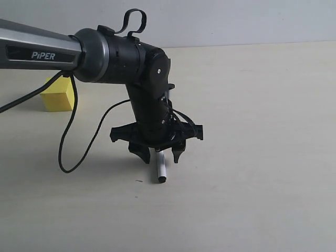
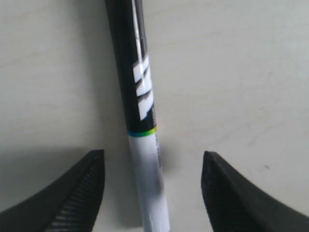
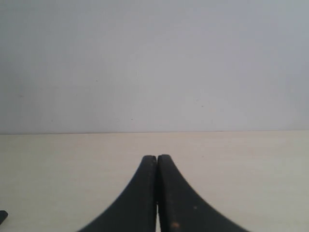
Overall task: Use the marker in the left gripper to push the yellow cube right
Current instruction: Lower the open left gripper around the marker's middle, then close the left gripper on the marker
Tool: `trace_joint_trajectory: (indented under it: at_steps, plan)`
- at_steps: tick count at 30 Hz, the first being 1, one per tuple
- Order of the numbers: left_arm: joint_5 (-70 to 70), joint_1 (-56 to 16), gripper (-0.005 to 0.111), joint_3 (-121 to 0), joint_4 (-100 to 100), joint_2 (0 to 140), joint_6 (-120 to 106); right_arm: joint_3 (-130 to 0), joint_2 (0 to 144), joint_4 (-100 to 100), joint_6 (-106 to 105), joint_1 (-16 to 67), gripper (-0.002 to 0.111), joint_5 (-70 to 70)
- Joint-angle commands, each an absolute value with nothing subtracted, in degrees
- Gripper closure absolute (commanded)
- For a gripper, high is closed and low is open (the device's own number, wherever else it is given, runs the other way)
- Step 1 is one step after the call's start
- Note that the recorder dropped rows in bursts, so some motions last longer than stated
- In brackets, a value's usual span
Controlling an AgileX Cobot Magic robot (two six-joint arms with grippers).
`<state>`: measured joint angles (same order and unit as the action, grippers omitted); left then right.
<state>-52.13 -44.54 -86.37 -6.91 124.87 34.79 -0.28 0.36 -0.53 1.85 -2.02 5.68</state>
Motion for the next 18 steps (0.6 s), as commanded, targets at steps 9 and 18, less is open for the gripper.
trace_joint_trajectory:
  at_steps: [9,18]
  plan:
    - [-52.28,-45.11,0.049,-86.63,-6.62,124.67,34.69,0.0,0.0,-0.42,1.64,-2.36,0.108,5.03]
    - [-53.1,-45.11,0.066,-86.63,-6.62,124.67,34.69,0.0,0.0,-0.42,1.63,-2.36,0.108,5.03]
